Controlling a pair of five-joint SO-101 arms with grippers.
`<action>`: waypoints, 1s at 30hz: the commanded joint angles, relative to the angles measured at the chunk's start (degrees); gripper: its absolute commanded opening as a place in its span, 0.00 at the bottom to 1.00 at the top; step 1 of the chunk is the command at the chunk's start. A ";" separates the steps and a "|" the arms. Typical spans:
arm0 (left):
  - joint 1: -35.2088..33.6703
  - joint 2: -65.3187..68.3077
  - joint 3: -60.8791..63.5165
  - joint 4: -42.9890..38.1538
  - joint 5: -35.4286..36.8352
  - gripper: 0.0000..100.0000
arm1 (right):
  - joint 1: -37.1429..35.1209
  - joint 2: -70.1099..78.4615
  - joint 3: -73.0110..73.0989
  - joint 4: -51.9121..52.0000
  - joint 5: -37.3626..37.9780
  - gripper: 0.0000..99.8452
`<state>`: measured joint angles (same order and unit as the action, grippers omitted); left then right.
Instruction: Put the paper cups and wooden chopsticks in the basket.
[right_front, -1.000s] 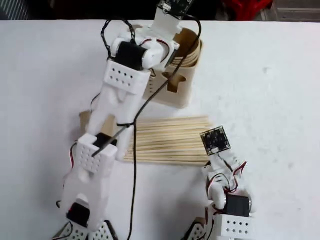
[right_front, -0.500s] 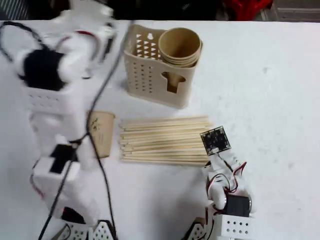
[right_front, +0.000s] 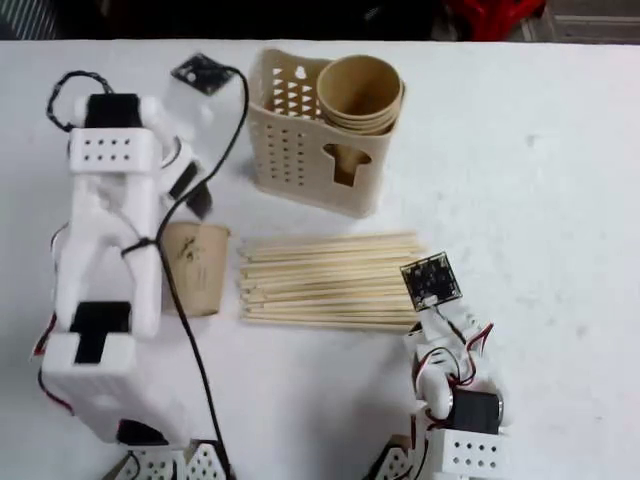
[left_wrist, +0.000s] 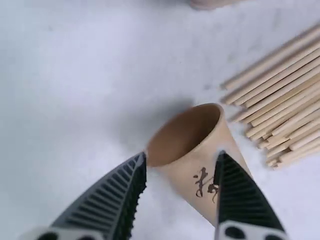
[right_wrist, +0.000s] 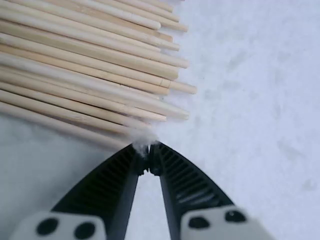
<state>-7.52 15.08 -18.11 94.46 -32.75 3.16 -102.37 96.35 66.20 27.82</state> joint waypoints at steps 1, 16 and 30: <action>-0.75 3.38 -3.34 -1.32 -2.46 0.23 | -0.57 -0.13 0.53 -0.84 0.70 0.02; 0.92 15.69 -11.52 8.09 -7.74 0.23 | -0.57 -0.13 0.53 -0.84 0.70 0.02; 2.95 -12.53 21.45 7.91 -10.81 0.17 | -0.57 -0.13 0.53 -0.84 0.70 0.02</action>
<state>-6.11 13.32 -5.45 101.85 -42.15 3.16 -102.37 96.35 66.20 27.82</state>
